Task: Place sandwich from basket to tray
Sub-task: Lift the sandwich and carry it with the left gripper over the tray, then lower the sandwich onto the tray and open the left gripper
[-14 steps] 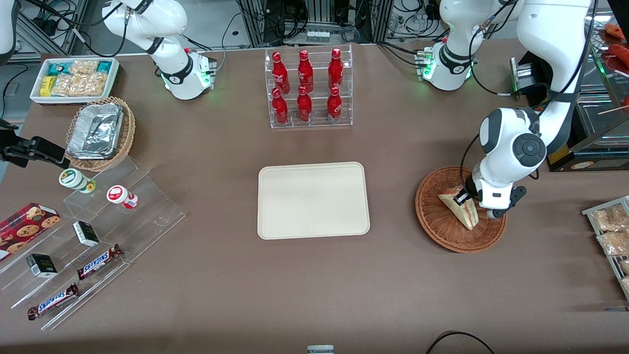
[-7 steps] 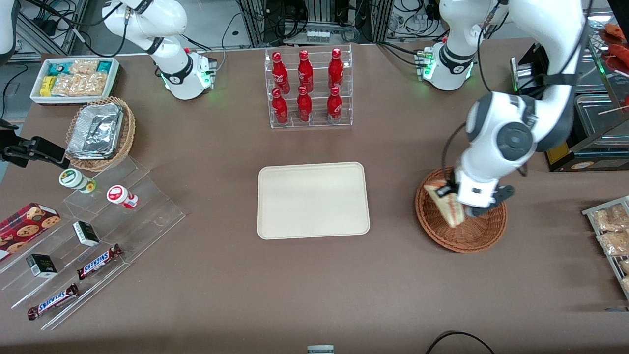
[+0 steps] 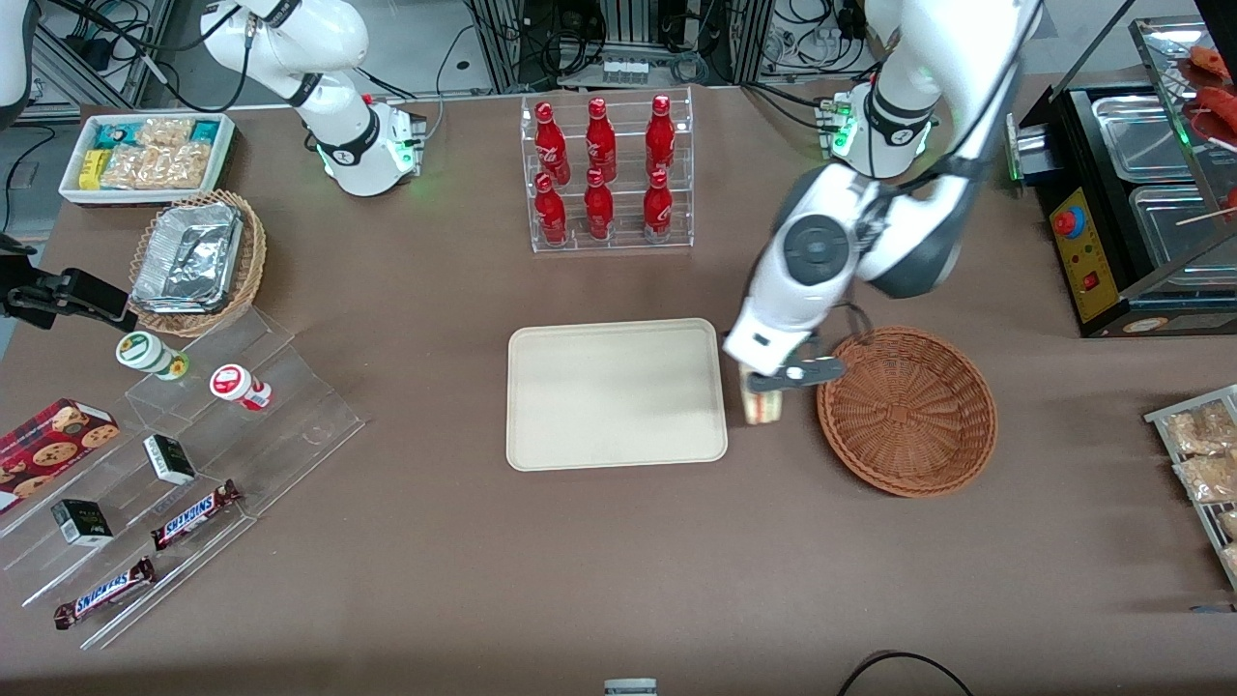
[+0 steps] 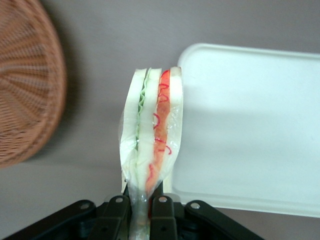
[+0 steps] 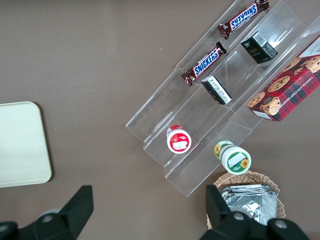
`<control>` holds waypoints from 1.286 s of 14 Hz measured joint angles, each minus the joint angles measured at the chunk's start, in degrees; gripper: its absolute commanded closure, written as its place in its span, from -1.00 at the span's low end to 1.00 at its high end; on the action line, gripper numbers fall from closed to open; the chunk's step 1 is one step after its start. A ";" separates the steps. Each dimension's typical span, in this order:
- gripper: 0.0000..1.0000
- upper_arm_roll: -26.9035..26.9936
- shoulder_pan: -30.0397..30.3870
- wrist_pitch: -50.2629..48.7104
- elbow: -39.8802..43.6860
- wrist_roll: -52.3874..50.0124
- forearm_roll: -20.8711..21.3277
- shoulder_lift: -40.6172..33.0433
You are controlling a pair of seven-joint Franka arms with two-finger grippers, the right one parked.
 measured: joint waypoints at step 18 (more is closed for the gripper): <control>-1.00 0.02 -13.83 0.57 31.56 -15.52 -0.44 27.43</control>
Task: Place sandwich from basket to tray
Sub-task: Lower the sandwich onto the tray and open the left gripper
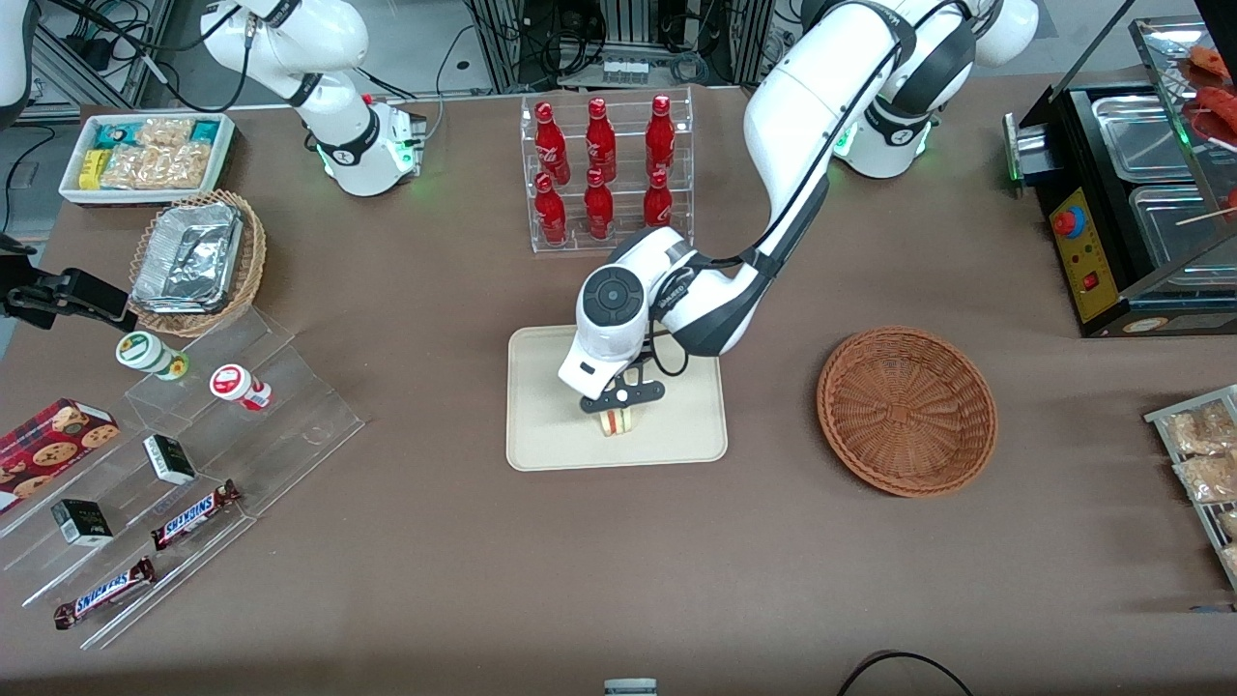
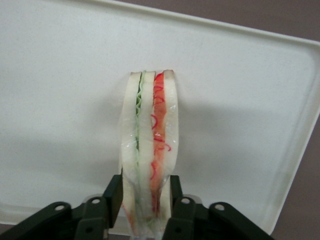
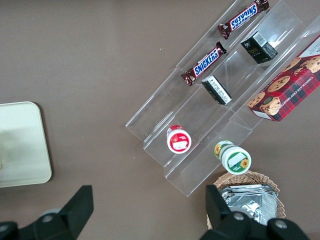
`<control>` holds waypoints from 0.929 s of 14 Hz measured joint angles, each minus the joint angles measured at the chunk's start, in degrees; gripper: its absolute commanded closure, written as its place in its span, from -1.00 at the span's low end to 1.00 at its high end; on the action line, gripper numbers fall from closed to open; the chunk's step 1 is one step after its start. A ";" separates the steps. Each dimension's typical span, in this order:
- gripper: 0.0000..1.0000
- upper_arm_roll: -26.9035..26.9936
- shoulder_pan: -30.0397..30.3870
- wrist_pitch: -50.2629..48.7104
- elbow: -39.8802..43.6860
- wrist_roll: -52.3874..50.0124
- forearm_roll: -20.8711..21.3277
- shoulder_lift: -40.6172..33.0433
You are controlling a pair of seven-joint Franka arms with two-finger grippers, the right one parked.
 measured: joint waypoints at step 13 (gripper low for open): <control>-1.00 1.75 7.81 -14.54 -1.39 14.43 0.14 -15.56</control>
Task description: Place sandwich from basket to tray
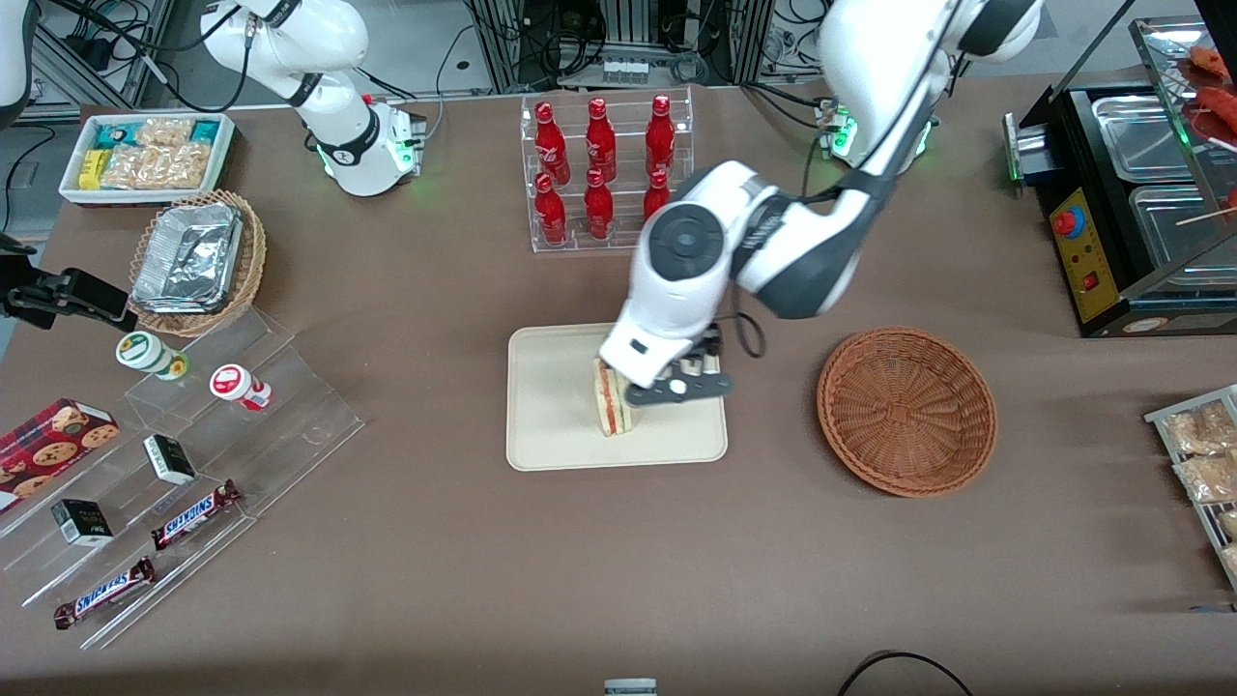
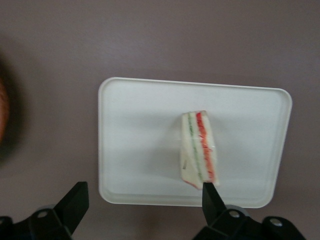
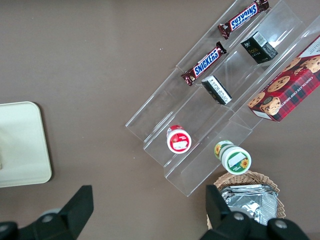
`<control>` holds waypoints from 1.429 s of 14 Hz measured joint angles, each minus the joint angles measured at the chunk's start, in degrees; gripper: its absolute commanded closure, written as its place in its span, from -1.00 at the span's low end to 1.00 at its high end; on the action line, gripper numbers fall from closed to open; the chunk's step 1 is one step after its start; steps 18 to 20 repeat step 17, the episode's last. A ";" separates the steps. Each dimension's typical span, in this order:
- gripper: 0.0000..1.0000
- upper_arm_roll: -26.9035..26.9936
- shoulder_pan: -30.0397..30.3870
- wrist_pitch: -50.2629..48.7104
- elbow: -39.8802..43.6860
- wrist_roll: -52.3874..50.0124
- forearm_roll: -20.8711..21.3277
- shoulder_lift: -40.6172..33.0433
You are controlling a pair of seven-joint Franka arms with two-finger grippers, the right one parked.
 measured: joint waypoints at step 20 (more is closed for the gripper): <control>-1.00 -2.40 31.03 -20.78 -17.89 49.51 0.02 -31.04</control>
